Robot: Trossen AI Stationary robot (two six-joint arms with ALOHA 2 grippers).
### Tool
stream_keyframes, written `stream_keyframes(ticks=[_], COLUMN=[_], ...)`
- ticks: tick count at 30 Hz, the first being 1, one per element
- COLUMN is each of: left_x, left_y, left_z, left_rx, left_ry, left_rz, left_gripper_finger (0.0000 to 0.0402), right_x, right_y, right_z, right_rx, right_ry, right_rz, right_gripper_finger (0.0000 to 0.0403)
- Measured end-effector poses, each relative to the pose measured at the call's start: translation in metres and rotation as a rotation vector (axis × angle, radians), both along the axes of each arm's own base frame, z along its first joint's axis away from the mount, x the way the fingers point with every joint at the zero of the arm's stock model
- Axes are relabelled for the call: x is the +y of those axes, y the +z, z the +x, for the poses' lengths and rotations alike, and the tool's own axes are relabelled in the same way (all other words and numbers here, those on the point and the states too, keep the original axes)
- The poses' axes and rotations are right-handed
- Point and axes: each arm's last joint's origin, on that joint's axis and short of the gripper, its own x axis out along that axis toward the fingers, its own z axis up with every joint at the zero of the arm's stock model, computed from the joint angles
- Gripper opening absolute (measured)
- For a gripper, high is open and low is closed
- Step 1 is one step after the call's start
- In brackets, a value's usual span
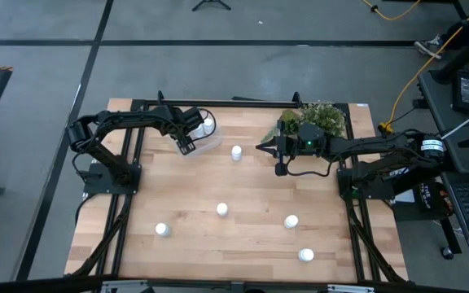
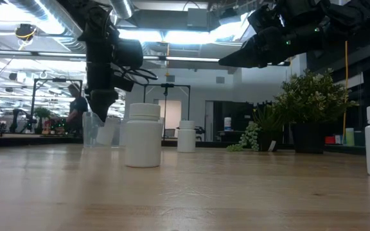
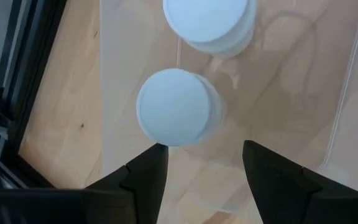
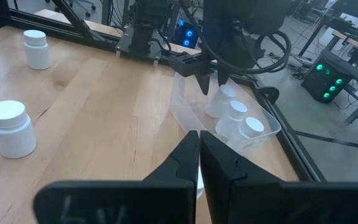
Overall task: Pick and place pill bottles into a basket
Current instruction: Put the white medicine bottle into the transparent bin
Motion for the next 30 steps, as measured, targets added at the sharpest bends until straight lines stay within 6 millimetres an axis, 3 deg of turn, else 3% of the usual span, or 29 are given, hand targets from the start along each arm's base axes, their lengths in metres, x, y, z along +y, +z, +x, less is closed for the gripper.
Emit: stream_keyframes(ticks=[30], left_x=[-0.0005], left_y=[0.0001], left_z=[0.0036], left_rx=[-0.048], left_ry=[-0.057], left_rz=[-0.048], left_gripper_finger=[0.0198], right_x=[0.0001], right_y=[0.0000], right_z=[0.0000], right_rx=[0.000], right_ry=[0.000], right_rz=[0.000], right_gripper_finger=[0.0019])
